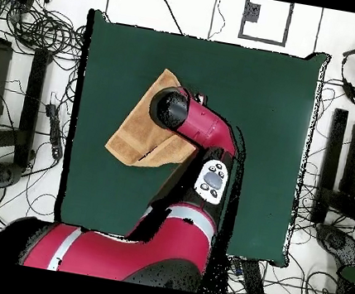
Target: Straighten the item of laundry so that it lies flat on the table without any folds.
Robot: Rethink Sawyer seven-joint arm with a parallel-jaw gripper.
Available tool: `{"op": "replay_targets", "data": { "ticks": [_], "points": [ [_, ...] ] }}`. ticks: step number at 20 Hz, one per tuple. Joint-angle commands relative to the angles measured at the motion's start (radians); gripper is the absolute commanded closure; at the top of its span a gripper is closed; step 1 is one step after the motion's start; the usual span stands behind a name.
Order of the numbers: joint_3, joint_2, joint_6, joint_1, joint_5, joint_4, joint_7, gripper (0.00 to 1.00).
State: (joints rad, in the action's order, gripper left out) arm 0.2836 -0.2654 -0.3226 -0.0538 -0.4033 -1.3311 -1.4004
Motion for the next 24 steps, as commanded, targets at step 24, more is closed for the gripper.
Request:
{"op": "replay_targets", "data": {
  "ticks": [24],
  "points": [
    [-0.095,-0.111,-0.071,-0.019,0.042,-0.232,-0.182,0.0]
  ]
}}
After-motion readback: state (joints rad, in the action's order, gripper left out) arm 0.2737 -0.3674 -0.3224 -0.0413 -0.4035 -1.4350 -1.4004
